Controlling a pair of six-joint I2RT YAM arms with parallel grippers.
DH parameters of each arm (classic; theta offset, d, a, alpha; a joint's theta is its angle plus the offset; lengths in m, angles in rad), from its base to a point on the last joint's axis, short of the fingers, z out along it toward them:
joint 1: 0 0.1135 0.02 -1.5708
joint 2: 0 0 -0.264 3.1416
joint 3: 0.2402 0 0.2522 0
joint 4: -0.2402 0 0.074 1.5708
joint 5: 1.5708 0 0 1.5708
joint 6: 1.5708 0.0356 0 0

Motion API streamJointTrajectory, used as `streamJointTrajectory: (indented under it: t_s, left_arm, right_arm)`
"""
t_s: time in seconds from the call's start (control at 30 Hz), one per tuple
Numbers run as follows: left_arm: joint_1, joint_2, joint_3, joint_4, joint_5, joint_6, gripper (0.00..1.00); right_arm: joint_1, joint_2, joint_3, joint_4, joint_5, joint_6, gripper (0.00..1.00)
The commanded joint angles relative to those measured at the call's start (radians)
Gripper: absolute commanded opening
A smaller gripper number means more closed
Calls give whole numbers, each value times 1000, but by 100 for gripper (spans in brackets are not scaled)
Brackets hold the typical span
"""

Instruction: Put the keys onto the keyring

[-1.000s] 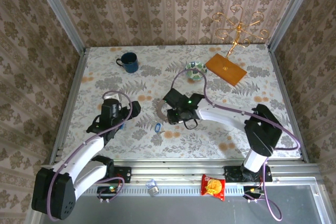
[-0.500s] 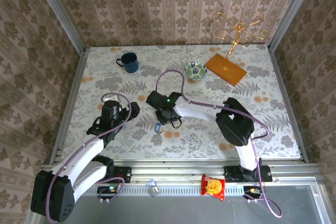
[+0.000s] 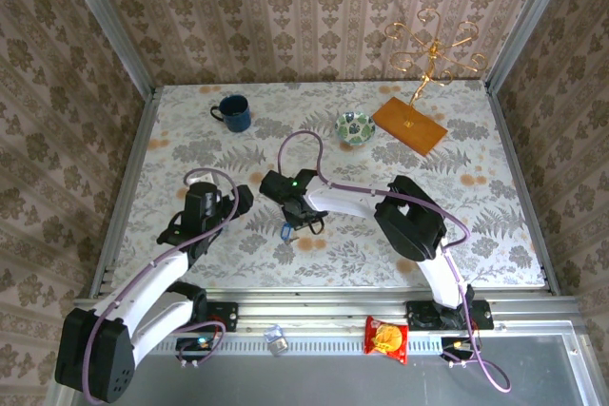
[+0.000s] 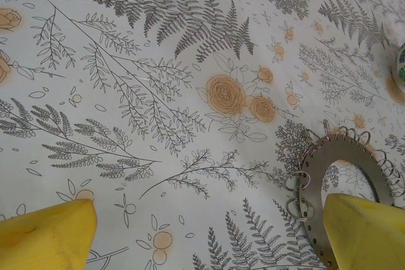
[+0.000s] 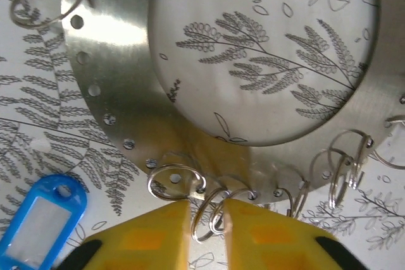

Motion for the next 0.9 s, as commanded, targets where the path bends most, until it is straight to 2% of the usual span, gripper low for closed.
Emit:
streamJointTrajectory:
  t_s: [0.0,0.07,0.1,0.23,0.5,0.7,0.87]
  left_arm:
    - [-8,-16,2,-25,-19,4,93]
    - [-7,-21,5,-34,-20,5,93]
    - [-6,-24,7,-38,-20,6,93]
    - [-8,-39,11,-52,-24,18,93]
    - [-20,-43,14,-23,16,75,92]
    - [-53,-33,7,43,51,117,91]
    - [-75,-15,5,91,57,154,90]
  right_arm:
    - [7,-3,6,-48,56,19,12]
    - [4,-38,-22,-44,72,19,1]
    - [3,-58,-37,-39,74,18,0]
    - [-10,-154,-129,-12,51,-7,0]
    - [-81,-343,-378,134,-103,-168,0]
    - [-156,-388,-470,139,-147,-273,0]
    - [-207,-388,-492,149,-166,-290,0]
